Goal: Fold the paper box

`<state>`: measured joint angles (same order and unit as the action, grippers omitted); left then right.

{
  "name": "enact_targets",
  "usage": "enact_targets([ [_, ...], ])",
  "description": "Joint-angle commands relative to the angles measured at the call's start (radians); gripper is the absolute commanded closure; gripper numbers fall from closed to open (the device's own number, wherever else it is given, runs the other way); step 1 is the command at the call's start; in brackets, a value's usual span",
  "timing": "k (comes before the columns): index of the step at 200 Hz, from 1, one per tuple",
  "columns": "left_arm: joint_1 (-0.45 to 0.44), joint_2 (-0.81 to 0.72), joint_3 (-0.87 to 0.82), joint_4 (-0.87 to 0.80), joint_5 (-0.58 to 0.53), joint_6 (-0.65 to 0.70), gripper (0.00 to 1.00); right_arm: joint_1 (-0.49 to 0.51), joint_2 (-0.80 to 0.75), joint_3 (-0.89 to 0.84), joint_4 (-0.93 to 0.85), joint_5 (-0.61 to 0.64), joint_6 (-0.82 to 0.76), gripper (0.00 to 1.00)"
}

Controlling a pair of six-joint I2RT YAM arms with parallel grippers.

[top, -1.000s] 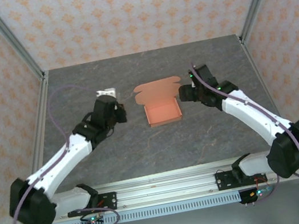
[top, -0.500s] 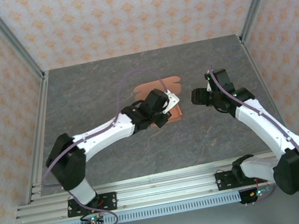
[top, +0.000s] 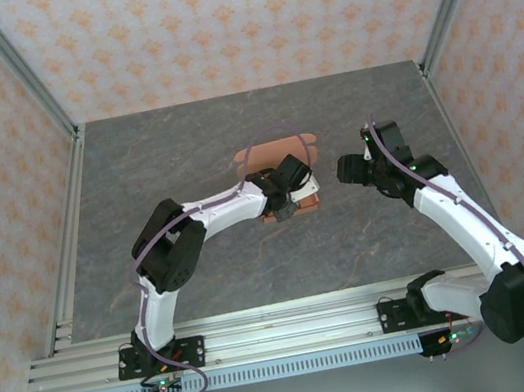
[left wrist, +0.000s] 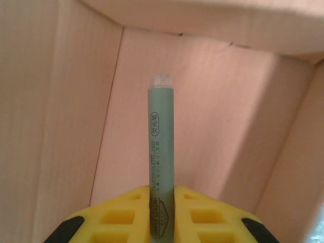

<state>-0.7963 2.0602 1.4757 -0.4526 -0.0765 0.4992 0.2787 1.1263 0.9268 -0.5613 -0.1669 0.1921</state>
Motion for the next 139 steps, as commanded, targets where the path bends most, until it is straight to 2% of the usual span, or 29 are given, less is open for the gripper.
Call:
enact_targets([
  [1,0.008,-0.011,0.029,0.012,-0.024,0.002,0.78,0.0,-0.027,-0.016,-0.013,0.042,0.018,0.29],
  [20,0.013,-0.046,0.005,0.031,-0.011,-0.022,0.67,0.002,-0.031,-0.022,0.005,0.041,0.015,0.3],
  [49,0.021,-0.16,-0.056,0.062,0.02,-0.074,0.58,0.019,-0.004,-0.032,0.113,-0.011,-0.019,0.3],
  [79,0.045,-0.356,-0.184,0.133,0.062,-0.189,0.53,0.027,0.092,-0.055,0.363,-0.129,-0.081,0.3],
  [102,0.07,-0.523,-0.315,0.183,0.061,-0.321,0.51,0.023,0.176,-0.072,0.557,-0.229,-0.236,0.3],
  [117,0.126,-0.619,-0.408,0.205,0.072,-0.425,0.5,-0.001,0.22,-0.08,0.653,-0.292,-0.321,0.29],
  [139,0.25,-0.733,-0.561,0.307,0.185,-0.551,0.42,-0.054,0.298,-0.053,0.673,-0.428,-0.46,0.29],
])
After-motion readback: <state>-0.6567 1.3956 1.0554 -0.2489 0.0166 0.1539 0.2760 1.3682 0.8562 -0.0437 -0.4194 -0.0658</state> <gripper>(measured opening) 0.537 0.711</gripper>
